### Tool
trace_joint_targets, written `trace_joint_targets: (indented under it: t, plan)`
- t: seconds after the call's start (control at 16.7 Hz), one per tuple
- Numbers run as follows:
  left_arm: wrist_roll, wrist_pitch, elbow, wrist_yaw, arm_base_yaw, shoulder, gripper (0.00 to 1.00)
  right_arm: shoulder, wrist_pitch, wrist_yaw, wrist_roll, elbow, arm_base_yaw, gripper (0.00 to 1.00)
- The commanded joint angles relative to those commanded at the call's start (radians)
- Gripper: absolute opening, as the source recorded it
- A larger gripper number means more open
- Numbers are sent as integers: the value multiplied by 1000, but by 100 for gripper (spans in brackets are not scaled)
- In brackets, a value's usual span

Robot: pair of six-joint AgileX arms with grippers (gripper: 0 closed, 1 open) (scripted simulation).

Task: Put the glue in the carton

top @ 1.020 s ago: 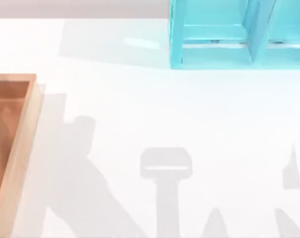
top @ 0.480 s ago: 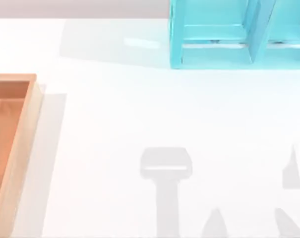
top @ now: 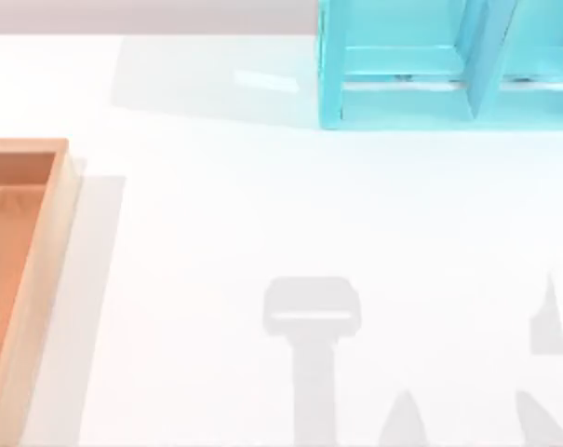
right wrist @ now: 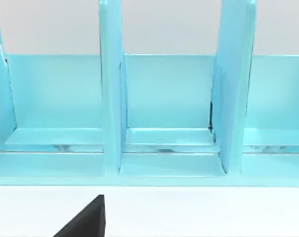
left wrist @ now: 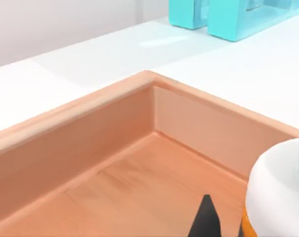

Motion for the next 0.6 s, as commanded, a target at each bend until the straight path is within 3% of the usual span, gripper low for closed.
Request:
trace_joint_targets:
  t: [0.3, 0.6]
  plan:
    - [-35, 37, -13, 2, -21, -21, 0, 0, 0, 0, 0, 0, 0, 100]
    - [-265, 293, -91, 16, -66, -70, 0, 0, 0, 0, 0, 0, 0, 100]
